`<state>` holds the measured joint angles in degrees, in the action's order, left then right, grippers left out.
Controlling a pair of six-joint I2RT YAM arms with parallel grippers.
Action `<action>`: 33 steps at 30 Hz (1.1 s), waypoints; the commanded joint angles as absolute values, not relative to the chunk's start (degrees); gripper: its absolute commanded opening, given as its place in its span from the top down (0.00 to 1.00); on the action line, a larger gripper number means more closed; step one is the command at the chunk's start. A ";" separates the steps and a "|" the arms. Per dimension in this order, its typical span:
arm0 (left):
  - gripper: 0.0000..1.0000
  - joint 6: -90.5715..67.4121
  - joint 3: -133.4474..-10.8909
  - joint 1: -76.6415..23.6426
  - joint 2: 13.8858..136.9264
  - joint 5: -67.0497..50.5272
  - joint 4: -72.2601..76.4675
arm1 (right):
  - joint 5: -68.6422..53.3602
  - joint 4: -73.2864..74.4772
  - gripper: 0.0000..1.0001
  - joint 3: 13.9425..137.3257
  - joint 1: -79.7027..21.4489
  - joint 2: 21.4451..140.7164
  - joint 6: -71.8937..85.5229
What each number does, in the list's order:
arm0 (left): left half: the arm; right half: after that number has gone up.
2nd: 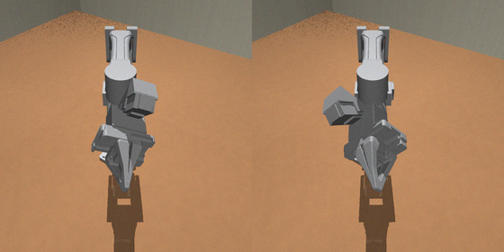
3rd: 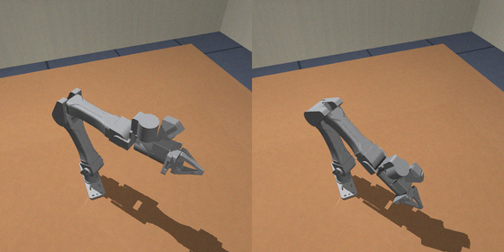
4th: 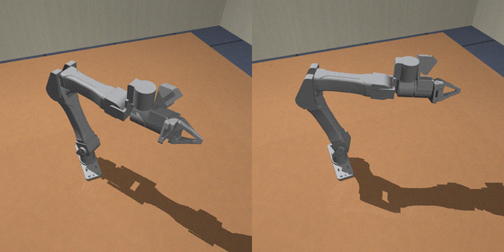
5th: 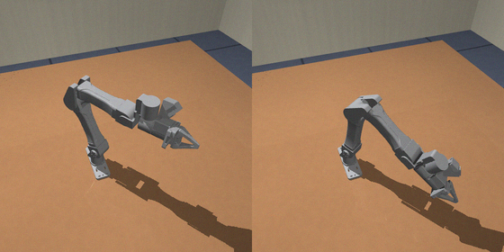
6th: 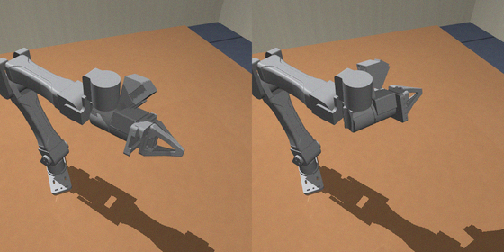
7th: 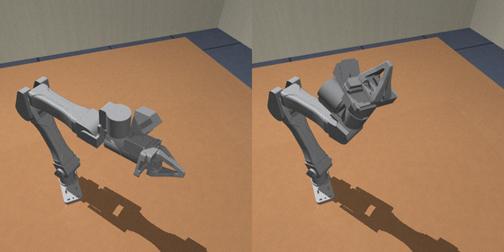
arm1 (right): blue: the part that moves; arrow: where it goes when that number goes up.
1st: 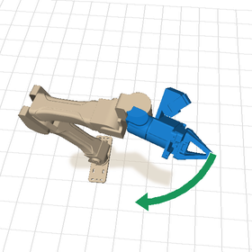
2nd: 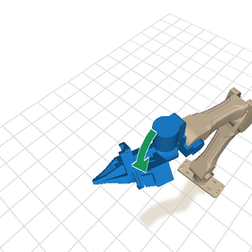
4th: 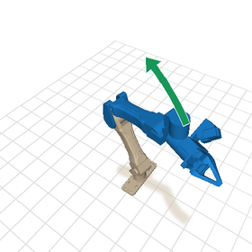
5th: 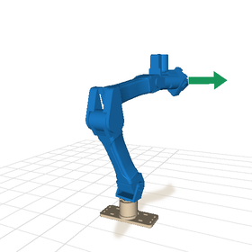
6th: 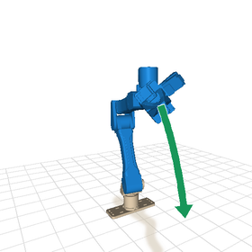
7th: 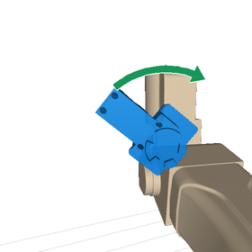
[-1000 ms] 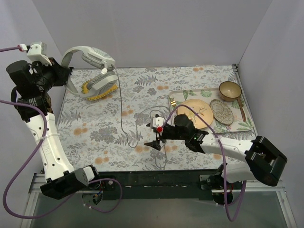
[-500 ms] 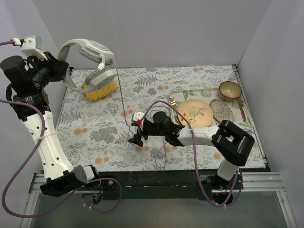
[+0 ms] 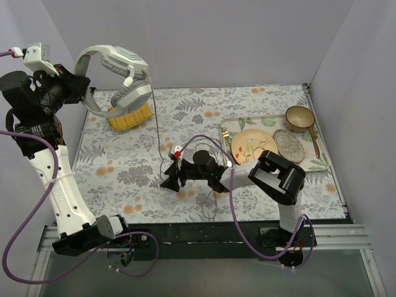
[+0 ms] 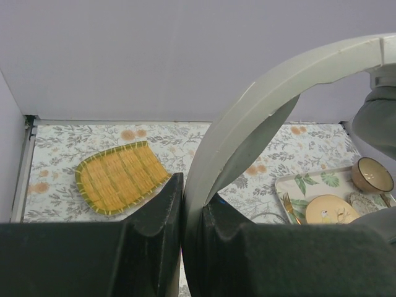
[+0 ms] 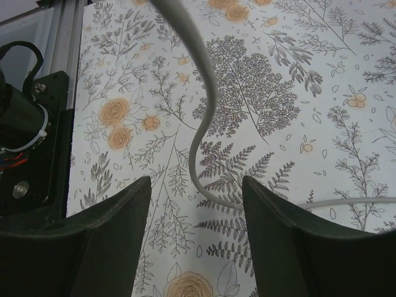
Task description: Wrap the headphones
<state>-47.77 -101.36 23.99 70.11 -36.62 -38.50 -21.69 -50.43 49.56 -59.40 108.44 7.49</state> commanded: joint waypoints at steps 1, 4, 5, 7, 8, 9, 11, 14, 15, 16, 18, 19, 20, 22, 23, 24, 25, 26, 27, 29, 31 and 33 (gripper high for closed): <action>1.00 -52.29 -103.36 23.99 69.79 -38.50 -35.60 | -23.29 -57.48 0.33 53.96 -60.20 111.52 13.10; 1.00 -52.29 -103.97 24.08 70.05 -37.97 -35.42 | -22.15 -57.48 0.34 54.58 -60.21 112.58 13.53; 1.00 -52.38 -103.89 24.00 70.14 -38.06 -35.42 | -21.71 -57.65 0.34 54.67 -60.21 112.76 13.45; 1.00 -52.82 -103.89 23.99 70.14 -38.41 -35.16 | -21.27 -57.66 0.41 55.28 -60.21 113.29 13.01; 1.00 -53.00 -103.71 24.08 70.14 -38.50 -34.98 | -21.79 -57.40 0.45 55.72 -60.21 113.55 12.83; 1.00 -53.17 -103.45 24.00 70.14 -38.50 -34.81 | -22.23 -57.13 0.57 56.07 -60.21 113.73 12.66; 1.00 -53.17 -103.27 24.08 70.14 -38.15 -34.54 | -23.11 -56.43 0.75 56.25 -60.21 113.73 12.57; 1.00 -51.60 -102.48 23.99 70.14 -35.52 -34.45 | -21.37 -51.63 0.99 54.85 -60.21 111.46 11.08; 1.00 -50.11 -101.18 23.99 70.05 -33.07 -33.93 | -19.62 -49.07 0.99 54.23 -60.21 110.14 9.86; 1.00 -48.62 -99.68 24.08 69.35 -30.52 -32.88 | -17.16 -46.26 0.99 53.01 -60.21 106.91 7.32; 1.00 -44.05 -95.82 23.99 68.65 -19.90 -28.85 | -9.34 -35.81 0.99 52.12 -60.21 102.94 3.10; 1.00 -42.64 -92.32 23.99 68.56 -17.08 -27.87 | -6.36 -31.60 0.99 51.86 -60.21 98.92 -1.01; 1.00 -39.41 -90.72 23.65 68.73 -11.31 -26.90 | -0.41 -27.72 0.99 51.94 -60.21 96.79 -3.49; 1.00 -36.58 -85.12 22.16 68.90 -6.71 -23.21 | 6.82 -15.16 0.99 52.99 -60.21 91.09 -8.24; 1.00 -35.17 -83.51 21.10 68.99 -1.98 -21.90 | 13.03 -11.38 0.99 55.26 -60.21 89.31 -12.00; 1.00 -32.46 -81.67 19.88 69.08 1.37 -19.71 | 15.71 -3.25 0.99 56.59 -60.21 86.43 -14.13; 1.00 -31.21 -78.87 16.82 69.43 3.76 -18.73 | 18.34 -0.12 0.99 58.43 -60.38 85.27 -15.46; 1.00 -30.07 -77.36 15.22 69.78 5.95 -17.68 | 23.15 4.09 0.99 60.01 -60.29 84.21 -17.99; 1.00 -27.54 -76.04 13.29 69.96 10.85 -15.58 | 24.94 9.09 0.99 63.42 -60.29 82.20 -18.97; 1.00 -25.15 -72.61 8.02 70.31 15.01 -12.41 | 28.89 12.64 0.99 66.08 -60.29 80.52 -21.86; 1.00 -21.46 -70.67 3.20 70.49 20.02 -10.47 | 31.27 14.23 0.99 69.25 -60.29 78.23 -23.89; 1.00 -18.82 -67.95 0.80 70.49 22.58 -7.75 | 32.25 13.89 0.99 71.53 -60.38 76.65 -26.61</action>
